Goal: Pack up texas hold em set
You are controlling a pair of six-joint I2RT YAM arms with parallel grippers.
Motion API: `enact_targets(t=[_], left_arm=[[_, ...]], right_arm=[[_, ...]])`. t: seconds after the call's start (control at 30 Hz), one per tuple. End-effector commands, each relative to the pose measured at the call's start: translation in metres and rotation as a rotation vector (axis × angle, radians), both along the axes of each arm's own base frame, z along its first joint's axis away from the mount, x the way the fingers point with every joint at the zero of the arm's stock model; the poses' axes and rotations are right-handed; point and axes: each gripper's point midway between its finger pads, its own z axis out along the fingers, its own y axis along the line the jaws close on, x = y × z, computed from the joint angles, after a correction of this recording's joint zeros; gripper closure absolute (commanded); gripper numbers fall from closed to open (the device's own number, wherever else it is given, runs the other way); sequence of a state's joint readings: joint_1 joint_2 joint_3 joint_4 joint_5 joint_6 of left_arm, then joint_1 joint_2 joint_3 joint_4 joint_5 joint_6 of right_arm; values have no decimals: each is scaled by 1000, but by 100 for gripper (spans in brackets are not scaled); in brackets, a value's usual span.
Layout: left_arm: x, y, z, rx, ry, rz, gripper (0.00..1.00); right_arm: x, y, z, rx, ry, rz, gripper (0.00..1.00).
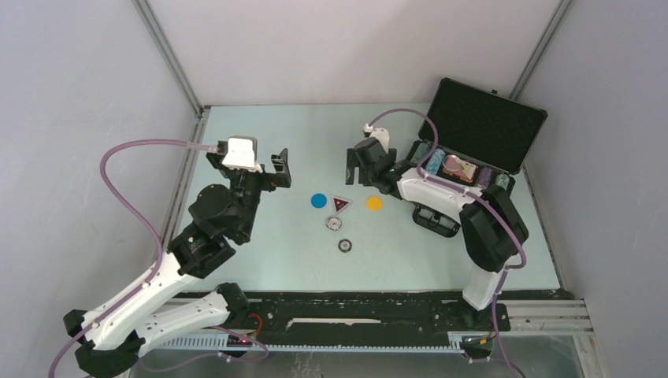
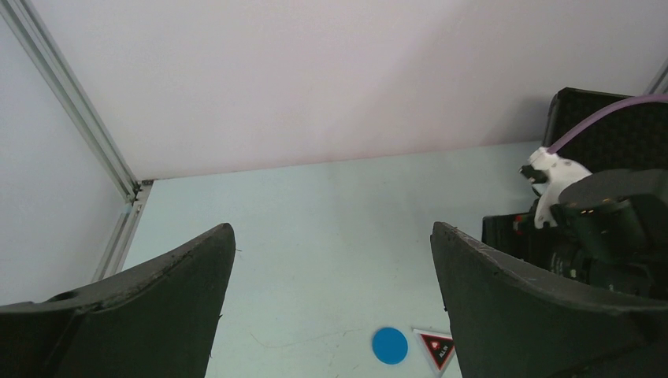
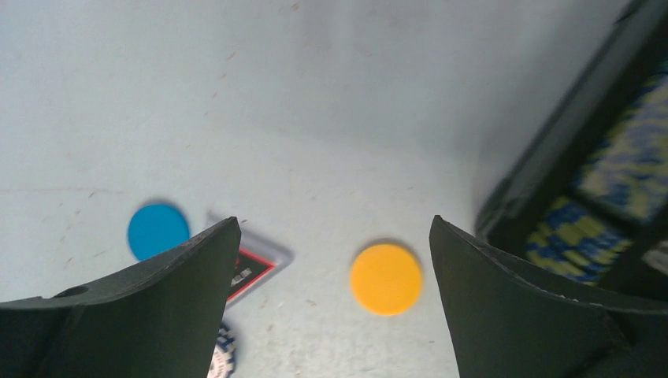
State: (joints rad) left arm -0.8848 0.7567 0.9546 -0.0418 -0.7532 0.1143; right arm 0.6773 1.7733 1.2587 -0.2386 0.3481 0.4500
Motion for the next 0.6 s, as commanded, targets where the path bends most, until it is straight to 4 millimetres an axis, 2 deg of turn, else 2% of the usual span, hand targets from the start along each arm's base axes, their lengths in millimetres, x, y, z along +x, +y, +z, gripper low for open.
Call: enact_targets(t=[0.0,0.13,0.23,0.33,0.47,0.57], left_arm=[[-1,6,8,-17,-22,10,0],[-3,5,9,-29,-25,-1,0],[-5,6,12,-38,-30,-7,0],[-4,7,11,-34,-28,3,0],[-4,6,10,-33,-28,-2,0],[-3,4,10,-30,-25,-7,0]], right_arm=[[-7,30,-2,38,63,1,0],[-20,47,-18,29,107,0,0],[-22,63,-21,65,132,4,0],[-20,63,-25,6,140,-67,0],[-23,74,-41,-35,221,-46,0],[-29,78,-47,-71,215,-43,0]])
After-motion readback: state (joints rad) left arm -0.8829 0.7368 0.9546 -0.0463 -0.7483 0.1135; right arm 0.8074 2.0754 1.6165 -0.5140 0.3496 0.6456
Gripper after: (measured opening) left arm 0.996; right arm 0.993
